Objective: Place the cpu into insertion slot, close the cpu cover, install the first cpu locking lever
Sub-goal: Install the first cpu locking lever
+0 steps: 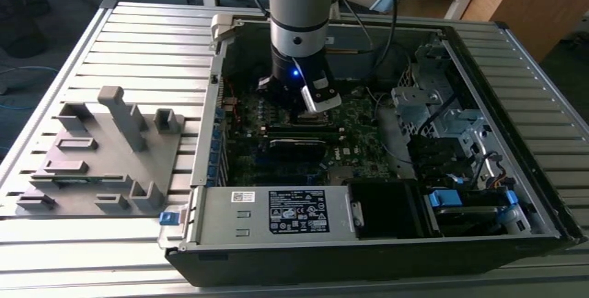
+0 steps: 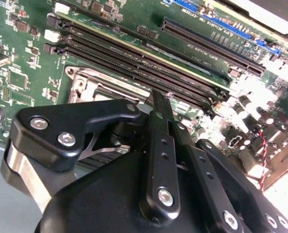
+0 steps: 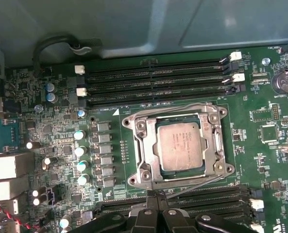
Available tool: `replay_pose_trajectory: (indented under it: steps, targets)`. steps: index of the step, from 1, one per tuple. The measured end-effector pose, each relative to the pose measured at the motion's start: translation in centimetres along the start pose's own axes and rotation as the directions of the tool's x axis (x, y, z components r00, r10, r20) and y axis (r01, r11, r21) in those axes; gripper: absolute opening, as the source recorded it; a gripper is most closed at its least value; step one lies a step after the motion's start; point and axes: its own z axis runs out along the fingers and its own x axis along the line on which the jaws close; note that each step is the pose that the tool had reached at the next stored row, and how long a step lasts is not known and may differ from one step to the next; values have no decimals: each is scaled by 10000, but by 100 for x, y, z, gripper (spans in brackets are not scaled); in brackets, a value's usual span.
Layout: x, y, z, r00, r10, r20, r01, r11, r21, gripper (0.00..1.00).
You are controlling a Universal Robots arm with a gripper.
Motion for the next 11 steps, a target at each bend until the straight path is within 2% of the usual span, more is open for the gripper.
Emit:
replay_pose_trajectory:
  steps: [11]
  targets:
    - [9, -58, -3, 10000, -5, 0, 5, 10000, -1, 10]
